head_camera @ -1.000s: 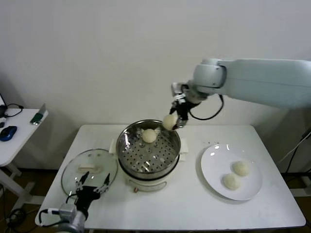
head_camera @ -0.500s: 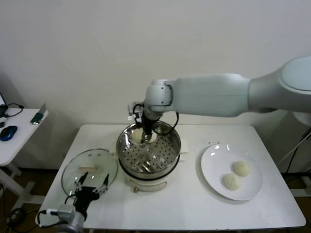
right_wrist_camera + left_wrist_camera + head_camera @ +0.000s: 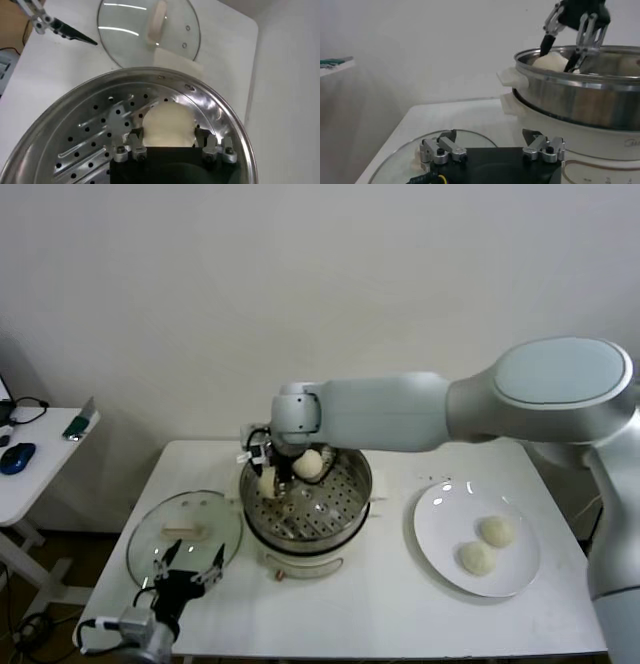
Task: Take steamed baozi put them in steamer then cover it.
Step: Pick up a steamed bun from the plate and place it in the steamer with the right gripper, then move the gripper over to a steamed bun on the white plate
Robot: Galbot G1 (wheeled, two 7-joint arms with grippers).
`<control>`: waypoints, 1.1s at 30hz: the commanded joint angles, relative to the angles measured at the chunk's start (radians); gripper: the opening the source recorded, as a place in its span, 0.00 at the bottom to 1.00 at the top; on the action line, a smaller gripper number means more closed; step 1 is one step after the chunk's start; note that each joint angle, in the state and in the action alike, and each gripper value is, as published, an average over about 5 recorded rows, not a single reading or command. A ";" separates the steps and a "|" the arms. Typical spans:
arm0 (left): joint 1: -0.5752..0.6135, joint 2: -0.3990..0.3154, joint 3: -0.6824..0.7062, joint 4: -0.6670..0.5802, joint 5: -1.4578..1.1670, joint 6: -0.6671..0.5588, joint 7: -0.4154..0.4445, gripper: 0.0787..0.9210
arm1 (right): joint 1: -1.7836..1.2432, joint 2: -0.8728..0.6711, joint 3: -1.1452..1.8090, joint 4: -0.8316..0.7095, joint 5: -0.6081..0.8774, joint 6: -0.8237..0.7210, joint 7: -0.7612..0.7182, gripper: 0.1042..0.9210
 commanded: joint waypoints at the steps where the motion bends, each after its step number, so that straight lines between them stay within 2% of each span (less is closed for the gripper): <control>1: 0.000 0.000 0.001 -0.001 0.001 0.001 0.001 0.88 | -0.047 0.032 0.004 -0.045 -0.019 -0.008 0.013 0.70; 11: -0.002 -0.002 0.003 -0.003 0.003 0.004 0.002 0.88 | -0.028 0.026 -0.006 -0.028 -0.026 0.005 -0.007 0.71; 18: -0.002 -0.001 0.002 -0.009 0.003 0.007 0.003 0.88 | 0.043 -0.059 -0.023 0.047 -0.057 0.061 -0.064 0.86; 22: -0.003 -0.001 0.002 -0.012 0.003 0.009 0.003 0.88 | 0.142 -0.188 -0.056 0.148 -0.060 0.110 -0.123 0.88; 27: -0.009 -0.001 0.007 -0.011 0.003 0.010 0.003 0.88 | 0.318 -0.441 -0.169 0.308 -0.051 0.194 -0.225 0.88; 33: -0.018 0.001 0.013 -0.009 0.003 0.013 0.004 0.88 | 0.492 -0.707 -0.328 0.419 -0.135 0.269 -0.311 0.88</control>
